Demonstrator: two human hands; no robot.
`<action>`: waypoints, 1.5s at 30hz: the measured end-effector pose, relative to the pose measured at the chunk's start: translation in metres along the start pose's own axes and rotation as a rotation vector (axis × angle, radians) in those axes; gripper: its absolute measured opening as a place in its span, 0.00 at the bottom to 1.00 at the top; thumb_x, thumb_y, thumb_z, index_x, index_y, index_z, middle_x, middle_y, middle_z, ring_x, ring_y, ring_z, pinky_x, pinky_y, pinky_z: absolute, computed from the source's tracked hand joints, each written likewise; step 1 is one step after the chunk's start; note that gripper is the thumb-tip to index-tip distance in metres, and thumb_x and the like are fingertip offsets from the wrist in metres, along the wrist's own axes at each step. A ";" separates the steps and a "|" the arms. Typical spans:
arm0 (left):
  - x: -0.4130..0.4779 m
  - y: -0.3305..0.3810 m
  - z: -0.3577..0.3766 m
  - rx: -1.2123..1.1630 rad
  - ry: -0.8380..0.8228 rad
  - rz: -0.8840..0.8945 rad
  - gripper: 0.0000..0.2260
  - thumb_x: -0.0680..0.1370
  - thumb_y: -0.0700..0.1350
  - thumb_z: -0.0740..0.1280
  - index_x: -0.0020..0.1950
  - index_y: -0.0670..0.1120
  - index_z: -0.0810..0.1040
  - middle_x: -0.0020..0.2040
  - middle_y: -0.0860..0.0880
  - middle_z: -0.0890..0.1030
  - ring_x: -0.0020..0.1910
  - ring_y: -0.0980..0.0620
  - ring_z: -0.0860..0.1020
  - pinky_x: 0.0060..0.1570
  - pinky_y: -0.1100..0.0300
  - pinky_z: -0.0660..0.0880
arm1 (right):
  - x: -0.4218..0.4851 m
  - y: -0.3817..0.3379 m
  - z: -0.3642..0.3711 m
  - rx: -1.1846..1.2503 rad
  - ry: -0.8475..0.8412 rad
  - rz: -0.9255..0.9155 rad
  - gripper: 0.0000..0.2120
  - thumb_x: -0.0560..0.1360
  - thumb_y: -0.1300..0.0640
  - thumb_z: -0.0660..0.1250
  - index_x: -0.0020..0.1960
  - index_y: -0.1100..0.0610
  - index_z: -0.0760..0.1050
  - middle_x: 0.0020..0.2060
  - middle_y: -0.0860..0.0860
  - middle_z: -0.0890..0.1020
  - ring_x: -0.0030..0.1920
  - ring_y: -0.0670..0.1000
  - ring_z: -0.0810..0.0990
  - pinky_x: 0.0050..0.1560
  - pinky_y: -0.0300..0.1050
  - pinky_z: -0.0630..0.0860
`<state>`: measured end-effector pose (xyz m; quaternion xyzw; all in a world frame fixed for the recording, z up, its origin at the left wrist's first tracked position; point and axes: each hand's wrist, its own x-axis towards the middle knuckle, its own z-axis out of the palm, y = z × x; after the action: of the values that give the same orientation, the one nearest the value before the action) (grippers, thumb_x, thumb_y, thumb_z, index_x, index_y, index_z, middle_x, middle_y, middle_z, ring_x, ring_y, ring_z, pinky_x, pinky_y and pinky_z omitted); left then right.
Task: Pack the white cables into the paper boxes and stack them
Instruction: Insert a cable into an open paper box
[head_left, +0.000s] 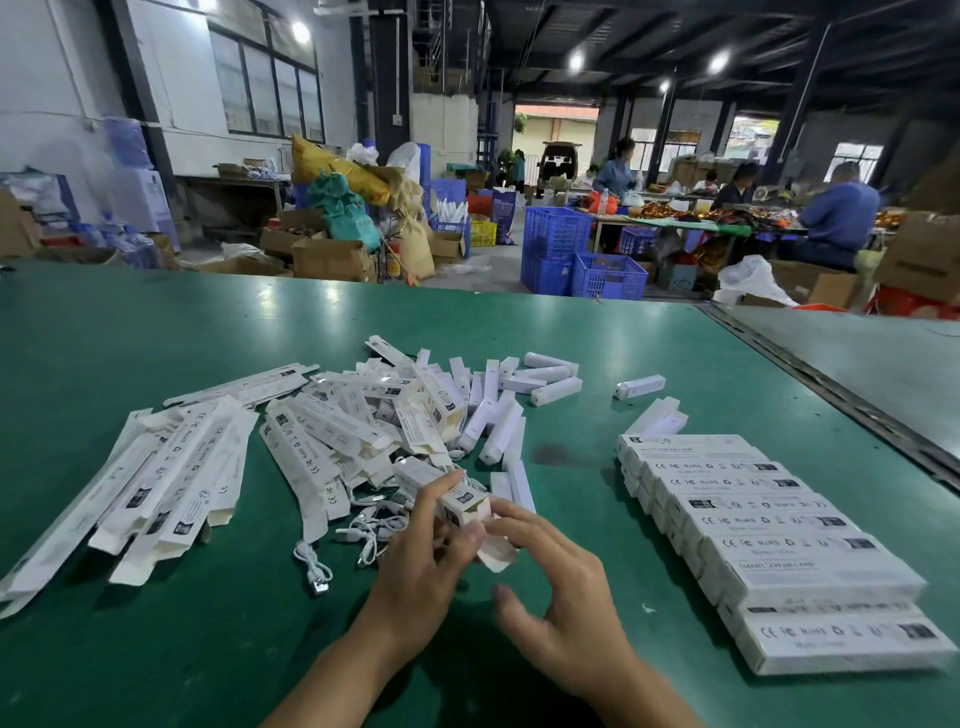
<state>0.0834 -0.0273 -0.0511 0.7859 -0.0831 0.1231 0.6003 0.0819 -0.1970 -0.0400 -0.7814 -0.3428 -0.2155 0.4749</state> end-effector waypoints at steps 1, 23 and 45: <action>0.000 0.001 0.000 -0.008 -0.006 -0.007 0.29 0.69 0.70 0.61 0.69 0.65 0.68 0.53 0.61 0.83 0.54 0.62 0.81 0.55 0.60 0.75 | 0.000 0.001 0.000 -0.011 0.000 -0.006 0.21 0.68 0.61 0.68 0.60 0.54 0.79 0.64 0.46 0.78 0.64 0.39 0.76 0.62 0.31 0.70; 0.002 -0.004 0.001 -0.015 -0.089 0.054 0.21 0.77 0.65 0.55 0.68 0.62 0.69 0.41 0.61 0.77 0.40 0.63 0.76 0.49 0.66 0.74 | 0.005 0.011 0.010 -0.182 0.254 -0.121 0.11 0.72 0.60 0.73 0.51 0.50 0.76 0.48 0.38 0.78 0.43 0.30 0.75 0.46 0.24 0.72; 0.005 -0.013 -0.001 -0.125 -0.042 0.035 0.18 0.75 0.68 0.59 0.61 0.66 0.76 0.37 0.53 0.79 0.39 0.57 0.76 0.45 0.67 0.73 | 0.005 0.016 0.004 -0.120 0.107 -0.133 0.08 0.73 0.66 0.73 0.46 0.56 0.79 0.46 0.44 0.80 0.51 0.33 0.78 0.49 0.32 0.76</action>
<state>0.0923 -0.0229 -0.0618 0.7476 -0.1169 0.1118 0.6442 0.0968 -0.1966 -0.0478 -0.7712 -0.3546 -0.3084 0.4294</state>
